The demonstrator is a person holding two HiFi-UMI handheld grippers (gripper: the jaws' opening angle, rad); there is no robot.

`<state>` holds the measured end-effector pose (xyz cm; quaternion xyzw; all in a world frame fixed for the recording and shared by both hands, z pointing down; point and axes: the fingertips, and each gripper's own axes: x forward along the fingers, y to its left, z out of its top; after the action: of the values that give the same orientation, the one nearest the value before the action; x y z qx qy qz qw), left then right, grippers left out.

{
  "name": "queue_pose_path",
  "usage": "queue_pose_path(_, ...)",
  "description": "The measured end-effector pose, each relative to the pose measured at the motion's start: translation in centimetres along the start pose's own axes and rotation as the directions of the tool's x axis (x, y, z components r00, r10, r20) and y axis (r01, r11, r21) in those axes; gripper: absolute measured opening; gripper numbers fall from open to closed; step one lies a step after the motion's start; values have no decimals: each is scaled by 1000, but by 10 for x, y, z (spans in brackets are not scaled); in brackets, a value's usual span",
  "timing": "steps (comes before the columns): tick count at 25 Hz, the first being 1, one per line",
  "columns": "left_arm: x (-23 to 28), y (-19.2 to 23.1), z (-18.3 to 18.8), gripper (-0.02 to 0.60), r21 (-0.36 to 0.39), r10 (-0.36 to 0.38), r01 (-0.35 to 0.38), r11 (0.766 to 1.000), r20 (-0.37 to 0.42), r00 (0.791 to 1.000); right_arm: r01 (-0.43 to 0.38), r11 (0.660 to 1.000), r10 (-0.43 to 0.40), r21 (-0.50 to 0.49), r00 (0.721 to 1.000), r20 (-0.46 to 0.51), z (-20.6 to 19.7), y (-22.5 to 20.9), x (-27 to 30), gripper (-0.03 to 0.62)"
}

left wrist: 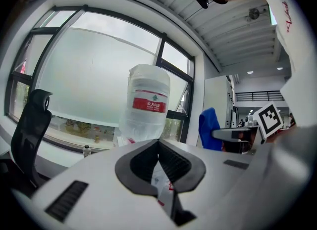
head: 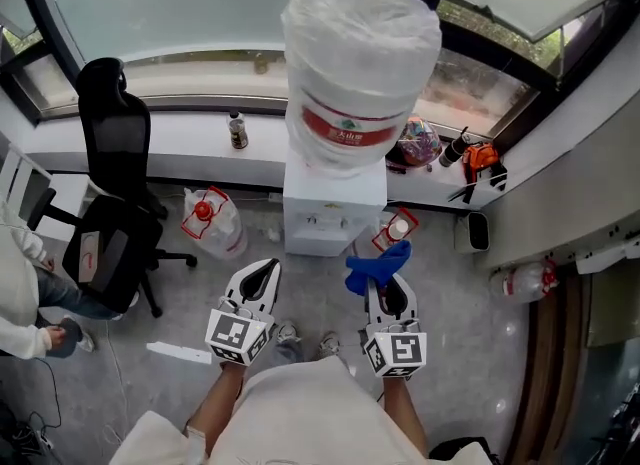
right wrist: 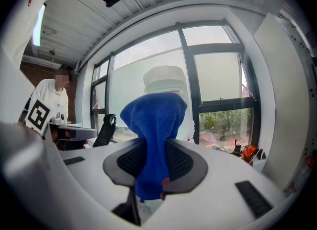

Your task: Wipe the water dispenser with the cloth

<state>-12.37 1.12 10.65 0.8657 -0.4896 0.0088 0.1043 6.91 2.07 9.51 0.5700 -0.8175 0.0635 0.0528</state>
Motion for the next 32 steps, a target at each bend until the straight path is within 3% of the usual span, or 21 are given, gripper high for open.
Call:
queue_pose_path(13,34,-24,-36,11,-38,89,-92,995,-63,994,-4,998,9,56,995,-103,-60,-77,38,107)
queue_pose_path(23,61,6,-74,11,-81,108,-119,990,-123,986,73,996,-61,50,975,-215,-114,-132,98,107)
queue_pose_path(32,79,33,-90,11,-91,111,-125,988,-148,983,80,996,-65,50,966,-251,-131,-132,129,107)
